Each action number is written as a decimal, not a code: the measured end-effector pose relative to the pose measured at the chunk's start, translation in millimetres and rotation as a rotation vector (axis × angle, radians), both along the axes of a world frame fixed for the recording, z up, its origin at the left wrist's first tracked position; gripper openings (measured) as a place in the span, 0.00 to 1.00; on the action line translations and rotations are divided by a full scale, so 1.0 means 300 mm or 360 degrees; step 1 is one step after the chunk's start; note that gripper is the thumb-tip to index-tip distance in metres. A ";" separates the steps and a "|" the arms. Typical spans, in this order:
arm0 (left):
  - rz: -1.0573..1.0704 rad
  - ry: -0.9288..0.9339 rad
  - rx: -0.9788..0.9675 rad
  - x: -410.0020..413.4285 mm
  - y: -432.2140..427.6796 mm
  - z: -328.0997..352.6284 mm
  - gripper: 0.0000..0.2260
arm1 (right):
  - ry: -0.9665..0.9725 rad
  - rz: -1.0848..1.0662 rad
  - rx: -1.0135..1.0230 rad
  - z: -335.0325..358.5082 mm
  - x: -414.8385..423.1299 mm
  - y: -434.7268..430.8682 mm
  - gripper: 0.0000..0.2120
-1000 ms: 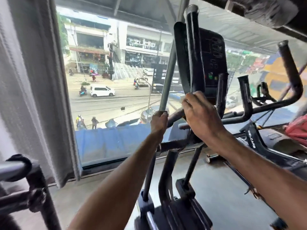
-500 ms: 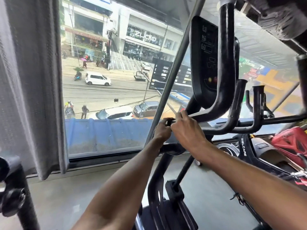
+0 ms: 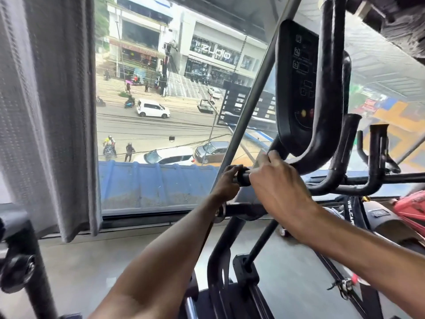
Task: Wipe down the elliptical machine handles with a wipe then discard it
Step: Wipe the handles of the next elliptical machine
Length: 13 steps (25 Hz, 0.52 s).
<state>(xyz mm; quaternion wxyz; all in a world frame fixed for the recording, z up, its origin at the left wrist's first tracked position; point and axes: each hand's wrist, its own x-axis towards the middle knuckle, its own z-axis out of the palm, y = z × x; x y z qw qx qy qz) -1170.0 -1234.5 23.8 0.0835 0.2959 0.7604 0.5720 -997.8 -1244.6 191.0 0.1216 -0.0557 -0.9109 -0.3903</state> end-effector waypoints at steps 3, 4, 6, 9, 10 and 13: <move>0.0038 -0.0025 -0.0006 -0.006 0.010 0.012 0.25 | 0.0020 -0.0004 -0.0023 0.043 0.039 -0.003 0.13; 0.0051 -0.0030 -0.0013 -0.009 0.009 0.015 0.25 | -0.0012 -0.0040 -0.0029 0.027 0.017 -0.008 0.16; 0.0072 -0.0044 -0.0013 -0.012 0.005 0.000 0.24 | -0.0053 -0.0085 -0.0051 -0.033 -0.062 -0.003 0.16; 0.0092 -0.0101 -0.0075 -0.005 -0.016 0.011 0.19 | -0.0081 -0.0164 -0.0098 -0.148 -0.211 0.044 0.14; 0.0074 -0.0112 -0.0076 -0.002 -0.019 0.011 0.17 | -0.0084 -0.0186 -0.0130 -0.178 -0.253 0.058 0.15; 0.0037 -0.0084 -0.0121 0.007 -0.029 0.010 0.16 | -0.0071 -0.0160 -0.0156 -0.265 -0.354 0.096 0.15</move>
